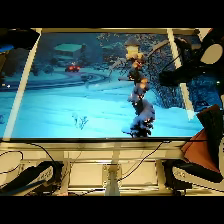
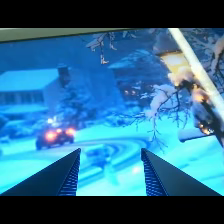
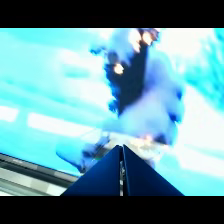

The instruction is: Fold the clothes and pants, and hang the long-sleeved shirts on hangers.

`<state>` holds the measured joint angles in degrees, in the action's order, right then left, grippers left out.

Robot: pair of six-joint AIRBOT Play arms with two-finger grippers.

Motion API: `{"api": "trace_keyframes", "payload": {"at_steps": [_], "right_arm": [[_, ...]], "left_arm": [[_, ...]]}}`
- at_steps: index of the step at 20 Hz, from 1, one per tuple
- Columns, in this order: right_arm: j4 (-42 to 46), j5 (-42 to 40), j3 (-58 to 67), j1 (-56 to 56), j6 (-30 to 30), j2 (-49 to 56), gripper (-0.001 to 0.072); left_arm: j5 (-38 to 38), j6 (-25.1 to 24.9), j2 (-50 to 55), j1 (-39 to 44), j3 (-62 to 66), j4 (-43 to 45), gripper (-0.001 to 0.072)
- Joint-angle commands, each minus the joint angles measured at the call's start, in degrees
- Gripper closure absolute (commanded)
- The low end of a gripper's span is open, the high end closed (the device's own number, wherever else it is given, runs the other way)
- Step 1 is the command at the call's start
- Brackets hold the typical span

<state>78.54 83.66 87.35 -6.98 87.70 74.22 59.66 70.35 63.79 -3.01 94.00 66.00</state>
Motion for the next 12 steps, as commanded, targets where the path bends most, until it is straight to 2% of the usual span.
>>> {"api": "trace_keyframes", "payload": {"at_steps": [1,2,6,12], "right_arm": [[3.45,-6.12,0.00,-5.92,0.24,0.02,0.0657],[5.60,-7.50,-0.04,-5.90,1.55,0.09,0.0657],[26.91,-11.13,-0.15,-5.84,12.28,0.66,0.0657],[26.23,-19.91,-0.15,-5.09,12.61,0.81,0.0656]], "left_arm": [[0.00,-0.02,0.04,-0.07,0.00,0.00,0.0293],[0.00,-0.02,0.04,-0.07,0.00,0.00,0.0293],[-0.02,-0.02,0.04,-0.07,0.00,0.00,0.0293],[0.00,-0.02,0.04,-0.07,0.00,0.00,0.0293]]}}
